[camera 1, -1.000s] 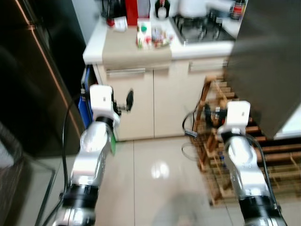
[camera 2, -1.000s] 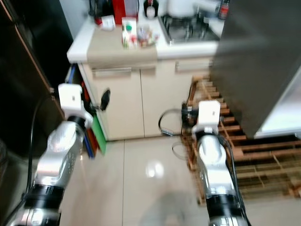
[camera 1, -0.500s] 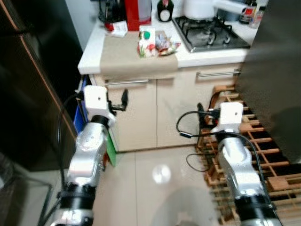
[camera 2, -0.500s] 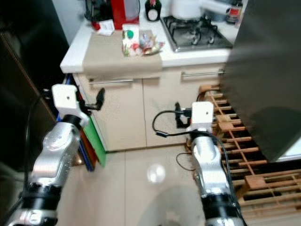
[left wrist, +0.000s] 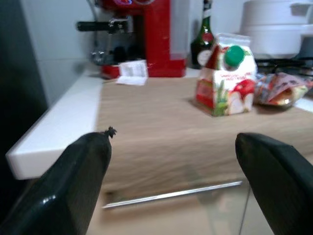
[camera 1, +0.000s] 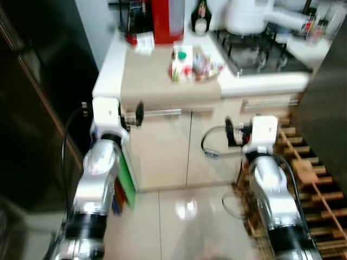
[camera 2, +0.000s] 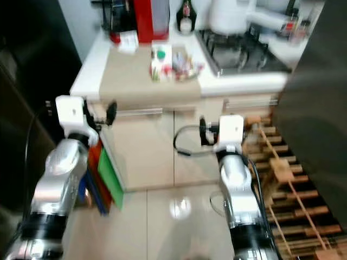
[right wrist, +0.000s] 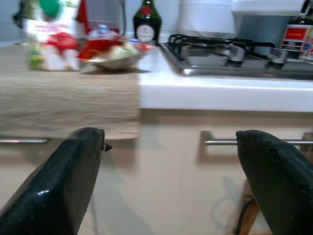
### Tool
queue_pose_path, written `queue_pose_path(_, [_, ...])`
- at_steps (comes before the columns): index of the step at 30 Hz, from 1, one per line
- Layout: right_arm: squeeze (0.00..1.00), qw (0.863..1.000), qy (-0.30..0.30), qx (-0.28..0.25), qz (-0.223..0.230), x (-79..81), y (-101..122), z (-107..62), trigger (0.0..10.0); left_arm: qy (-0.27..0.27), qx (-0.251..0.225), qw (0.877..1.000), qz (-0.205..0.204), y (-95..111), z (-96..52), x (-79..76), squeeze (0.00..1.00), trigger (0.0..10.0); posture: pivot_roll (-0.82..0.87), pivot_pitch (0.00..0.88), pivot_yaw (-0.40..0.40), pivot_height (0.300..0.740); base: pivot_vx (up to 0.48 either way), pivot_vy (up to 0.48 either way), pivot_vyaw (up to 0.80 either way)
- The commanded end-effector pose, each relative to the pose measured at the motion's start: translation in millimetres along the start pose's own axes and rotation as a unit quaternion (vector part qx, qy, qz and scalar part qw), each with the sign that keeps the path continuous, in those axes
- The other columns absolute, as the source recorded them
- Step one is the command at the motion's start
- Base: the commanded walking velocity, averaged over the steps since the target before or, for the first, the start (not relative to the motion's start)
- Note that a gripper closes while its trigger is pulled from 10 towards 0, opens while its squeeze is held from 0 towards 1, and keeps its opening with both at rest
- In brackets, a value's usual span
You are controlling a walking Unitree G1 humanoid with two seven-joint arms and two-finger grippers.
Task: Restocking fridge
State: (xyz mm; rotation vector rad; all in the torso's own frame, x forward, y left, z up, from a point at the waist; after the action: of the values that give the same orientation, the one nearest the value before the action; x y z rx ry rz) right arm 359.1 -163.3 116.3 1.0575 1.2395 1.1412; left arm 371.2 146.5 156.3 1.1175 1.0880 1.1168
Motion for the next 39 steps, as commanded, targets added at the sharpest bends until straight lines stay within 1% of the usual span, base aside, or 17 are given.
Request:
queue_pose_path(1, [0.00,1.000,-0.007,-0.003,-0.002,-6.2,2.1,0.9,10.0,-0.008,-0.007,1.000,0.000,4.3,1.5,-5.1,0.00,10.0,-0.09,0.000,0.060,0.740,0.458,0.000,0.00])
queue_pose_path(19, [0.00,1.000,-0.007,-0.003,-0.002,-6.2,2.1,0.9,10.0,-0.008,-0.007,1.000,0.000,4.3,1.5,-5.1,0.00,10.0,-0.09,0.000,0.060,0.740,0.458,0.000,0.00])
queue_pose_path(20, [0.00,1.000,0.002,0.000,-0.006,-2.9,0.5,0.6,10.0,-0.008,-0.008,1.000,0.000,4.4,1.6,-5.2,0.00,10.0,0.00,0.000,0.000,0.740,0.000,0.000,0.00])
queue_pose_path(21, [0.00,1.000,0.009,-0.002,-0.006,0.6,2.9,-0.7,10.0,0.001,-0.006,1.000,-0.004,2.4,-2.1,-6.2,0.00,10.0,-0.08,0.000,0.009,0.740,0.000,0.000,0.00])
queue_pose_path(24, [0.00,1.000,0.015,-0.009,-0.005,1.9,8.1,-2.1,10.0,0.004,-0.009,1.000,-0.010,1.1,-7.8,-12.1,0.00,10.0,-0.08,0.000,0.013,0.740,0.000,0.000,0.00])
queue_pose_path(29, [0.00,1.000,0.010,-0.012,-0.006,0.7,9.3,-1.1,10.0,-0.006,-0.018,1.000,-0.005,5.1,-6.3,-14.8,0.00,10.0,-0.08,0.000,0.022,0.740,0.000,0.000,0.00])
queue_pose_path(33, [0.00,0.999,-0.014,-0.044,-0.015,-4.0,21.8,-3.6,10.0,-0.018,-0.026,1.000,-0.003,10.0,-3.3,-17.7,0.00,10.0,-0.08,0.000,0.043,0.740,0.000,0.000,0.00])
queue_pose_path(39, [0.00,0.995,-0.039,-0.084,-0.028,-12.0,41.5,-6.1,10.0,-0.024,-0.028,0.999,0.000,11.7,-3.7,-19.6,0.00,10.0,-0.08,0.000,0.049,0.740,0.000,0.000,0.00])
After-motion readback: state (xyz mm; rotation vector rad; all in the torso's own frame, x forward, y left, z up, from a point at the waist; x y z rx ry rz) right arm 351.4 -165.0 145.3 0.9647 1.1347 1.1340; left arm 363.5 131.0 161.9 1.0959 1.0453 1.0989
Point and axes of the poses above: a point about 5 cm out from each wrist's last joint towards the gripper, its own z axis pointing out of the wrist towards the gripper, its own y axis along the axis of the wrist's last joint, x = y × z, the point moved 5 cm from there along z, pointing out of the wrist towards the gripper, and after that the axes turned 4 degrees about -z, right-handed, at the moved point
